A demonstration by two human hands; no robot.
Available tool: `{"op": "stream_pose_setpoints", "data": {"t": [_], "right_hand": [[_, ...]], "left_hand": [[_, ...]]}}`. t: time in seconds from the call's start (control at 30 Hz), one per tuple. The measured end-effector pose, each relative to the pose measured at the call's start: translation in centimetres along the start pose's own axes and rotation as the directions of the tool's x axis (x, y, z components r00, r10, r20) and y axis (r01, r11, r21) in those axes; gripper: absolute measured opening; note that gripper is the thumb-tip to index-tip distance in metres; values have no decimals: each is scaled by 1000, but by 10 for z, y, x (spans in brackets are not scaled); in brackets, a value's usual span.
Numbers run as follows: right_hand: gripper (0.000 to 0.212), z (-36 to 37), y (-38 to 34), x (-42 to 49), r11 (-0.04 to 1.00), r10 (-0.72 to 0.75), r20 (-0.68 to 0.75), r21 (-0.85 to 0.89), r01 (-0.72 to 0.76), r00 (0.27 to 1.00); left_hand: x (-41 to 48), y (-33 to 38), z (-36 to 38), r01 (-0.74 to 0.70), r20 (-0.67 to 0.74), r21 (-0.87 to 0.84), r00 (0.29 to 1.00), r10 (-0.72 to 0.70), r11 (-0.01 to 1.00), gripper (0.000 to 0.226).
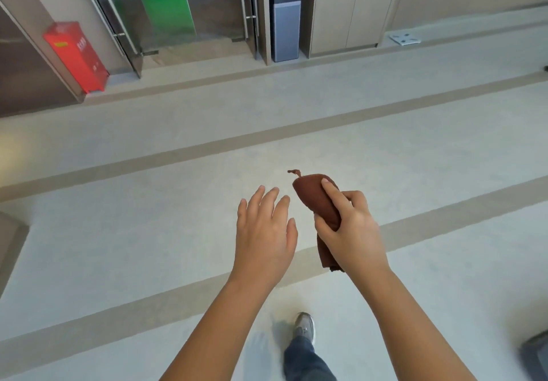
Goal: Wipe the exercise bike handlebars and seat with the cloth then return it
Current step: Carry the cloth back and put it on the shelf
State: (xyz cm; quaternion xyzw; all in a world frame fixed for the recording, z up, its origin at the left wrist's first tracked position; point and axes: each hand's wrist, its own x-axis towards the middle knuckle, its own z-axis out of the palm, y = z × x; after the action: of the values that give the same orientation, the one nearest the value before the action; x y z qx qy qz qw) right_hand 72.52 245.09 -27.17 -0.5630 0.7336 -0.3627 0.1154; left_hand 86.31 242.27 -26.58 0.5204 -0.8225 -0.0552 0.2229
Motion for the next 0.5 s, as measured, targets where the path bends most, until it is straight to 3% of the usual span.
{"op": "stream_pose_setpoints", "data": {"t": [0.23, 0.5], "right_hand": [[55, -8, 30, 150, 999, 42, -61, 5, -41, 997], [56, 32, 43, 282, 998, 64, 1, 8, -64, 998]], "left_hand": [[151, 10, 33, -49, -8, -76, 999, 49, 996, 34], [277, -32, 79, 0, 16, -92, 1000, 1, 996, 36]]}}
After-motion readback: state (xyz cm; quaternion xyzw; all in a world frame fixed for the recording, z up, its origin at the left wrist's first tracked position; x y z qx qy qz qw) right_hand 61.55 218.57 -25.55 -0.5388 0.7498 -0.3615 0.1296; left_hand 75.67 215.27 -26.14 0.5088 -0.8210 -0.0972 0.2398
